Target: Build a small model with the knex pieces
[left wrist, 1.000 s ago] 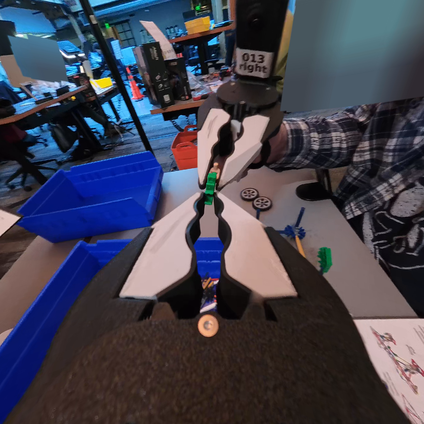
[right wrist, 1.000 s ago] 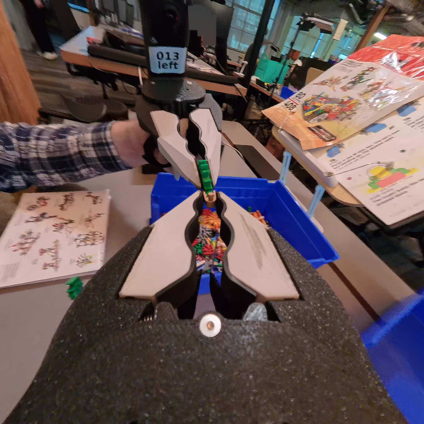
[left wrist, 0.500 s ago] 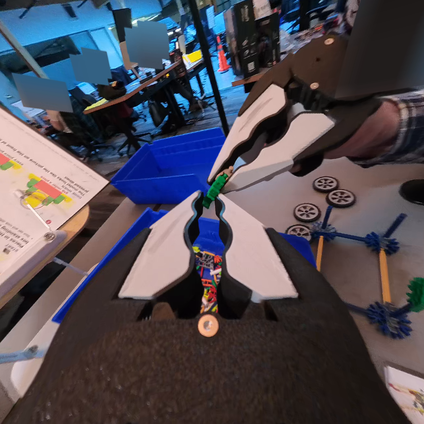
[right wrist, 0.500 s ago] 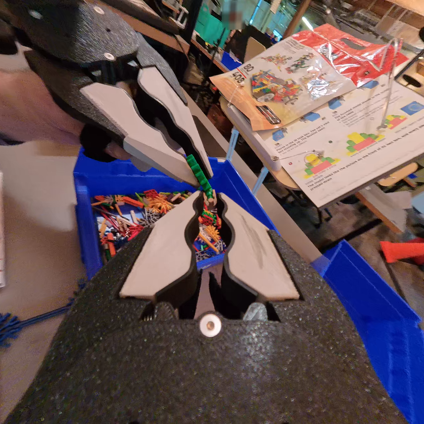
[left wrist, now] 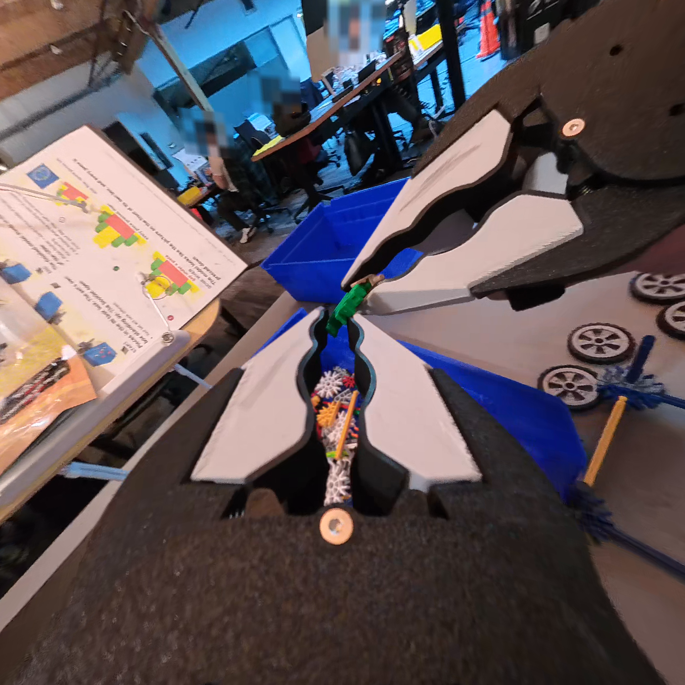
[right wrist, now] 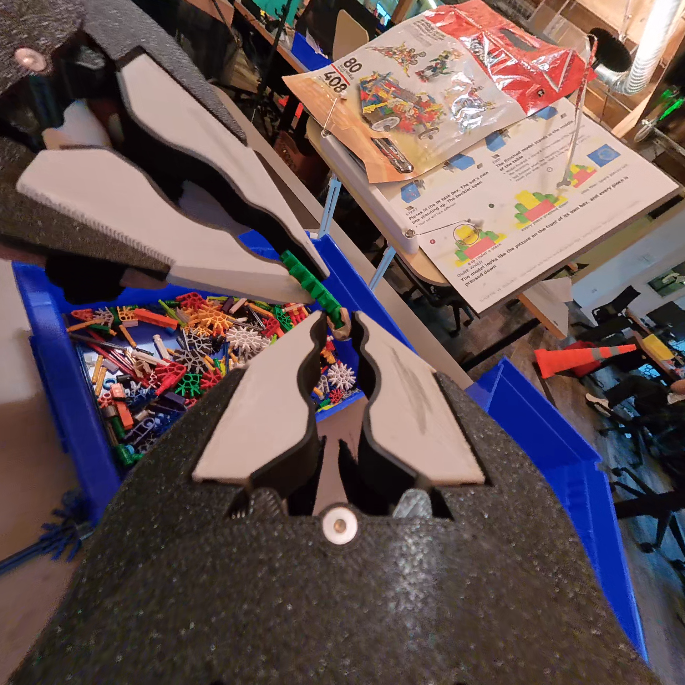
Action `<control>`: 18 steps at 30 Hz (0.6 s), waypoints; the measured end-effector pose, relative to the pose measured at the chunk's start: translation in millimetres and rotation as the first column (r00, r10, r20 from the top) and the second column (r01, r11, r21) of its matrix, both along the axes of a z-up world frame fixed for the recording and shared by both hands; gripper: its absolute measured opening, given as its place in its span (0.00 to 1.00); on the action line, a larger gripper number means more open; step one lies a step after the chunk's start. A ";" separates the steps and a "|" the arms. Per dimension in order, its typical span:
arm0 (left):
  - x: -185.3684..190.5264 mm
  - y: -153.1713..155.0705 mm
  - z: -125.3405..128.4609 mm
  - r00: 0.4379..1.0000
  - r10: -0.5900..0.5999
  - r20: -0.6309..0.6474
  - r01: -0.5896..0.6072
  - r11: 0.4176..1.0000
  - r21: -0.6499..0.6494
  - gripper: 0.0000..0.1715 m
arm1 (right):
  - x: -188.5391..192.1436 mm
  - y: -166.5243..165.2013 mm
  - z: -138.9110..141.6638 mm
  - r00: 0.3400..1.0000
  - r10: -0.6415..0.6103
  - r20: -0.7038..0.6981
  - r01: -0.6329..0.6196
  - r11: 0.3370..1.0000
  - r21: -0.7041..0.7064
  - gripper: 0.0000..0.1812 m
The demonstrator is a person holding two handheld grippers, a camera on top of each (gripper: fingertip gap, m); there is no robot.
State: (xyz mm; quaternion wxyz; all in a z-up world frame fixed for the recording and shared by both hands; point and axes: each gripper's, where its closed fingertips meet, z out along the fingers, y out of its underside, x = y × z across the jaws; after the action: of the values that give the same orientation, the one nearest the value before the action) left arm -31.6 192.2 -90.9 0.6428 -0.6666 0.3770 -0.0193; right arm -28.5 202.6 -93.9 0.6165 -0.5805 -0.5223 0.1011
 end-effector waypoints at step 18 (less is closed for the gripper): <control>-7.5 0.5 -3.9 0.977 0.014 -0.213 -0.033 0.996 -0.086 0.03 | -8.1 7.1 1.6 0.991 -0.035 0.131 0.004 0.973 0.230 0.07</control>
State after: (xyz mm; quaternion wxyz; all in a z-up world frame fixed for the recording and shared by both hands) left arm -39.1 192.7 -94.8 0.5686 -0.6973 0.4343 0.0424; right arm -36.6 209.7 -92.3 0.6438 -0.5160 -0.5649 -0.0054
